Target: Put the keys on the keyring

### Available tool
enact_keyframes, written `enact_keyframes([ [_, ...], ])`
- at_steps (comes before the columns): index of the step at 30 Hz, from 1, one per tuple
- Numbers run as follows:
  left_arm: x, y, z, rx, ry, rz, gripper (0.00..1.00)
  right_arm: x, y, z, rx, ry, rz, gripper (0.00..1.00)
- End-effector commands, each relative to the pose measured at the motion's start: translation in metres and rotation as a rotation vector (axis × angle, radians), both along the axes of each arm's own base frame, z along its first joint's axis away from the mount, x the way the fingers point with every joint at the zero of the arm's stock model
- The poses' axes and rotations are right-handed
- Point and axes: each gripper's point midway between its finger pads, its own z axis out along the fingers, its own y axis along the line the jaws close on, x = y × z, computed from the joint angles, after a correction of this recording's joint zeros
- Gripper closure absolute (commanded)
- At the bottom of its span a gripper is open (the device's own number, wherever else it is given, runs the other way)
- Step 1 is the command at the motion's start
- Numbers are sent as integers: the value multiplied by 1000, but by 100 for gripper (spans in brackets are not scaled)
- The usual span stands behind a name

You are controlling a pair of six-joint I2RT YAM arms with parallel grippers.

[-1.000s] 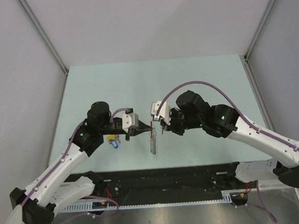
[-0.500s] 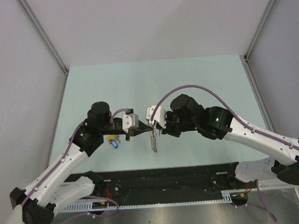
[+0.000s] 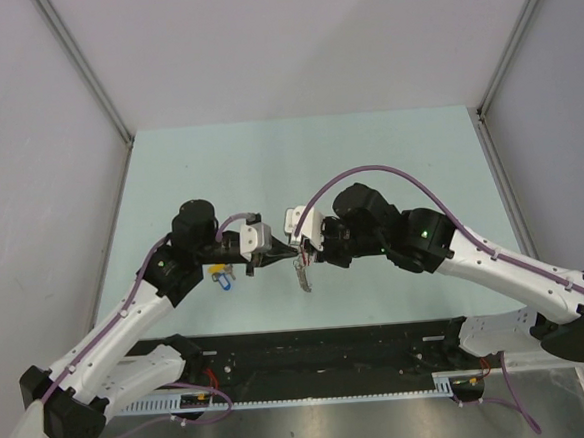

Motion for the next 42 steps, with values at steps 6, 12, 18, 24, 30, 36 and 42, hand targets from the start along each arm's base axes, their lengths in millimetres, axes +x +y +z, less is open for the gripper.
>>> enact_keyframes([
  [6,-2,-4,11,-32,-60,-31,100,-3,5,40,111,-59,29,100],
  [12,-2,-4,11,-32,-59,-30,99,-4,5,41,119,-61,32,100],
  [18,-2,-4,11,-33,-58,-30,100,-5,6,38,112,-52,39,100],
  [24,-2,-4,12,-35,-58,-31,100,-5,7,37,112,-51,41,100],
  [30,-1,-2,13,-31,-58,-11,100,0,6,31,89,-47,13,100],
  [36,22,18,21,-6,-73,210,100,18,-15,-1,24,22,-107,100],
  [42,32,51,8,-5,12,467,100,38,-51,-56,-140,148,-263,100],
])
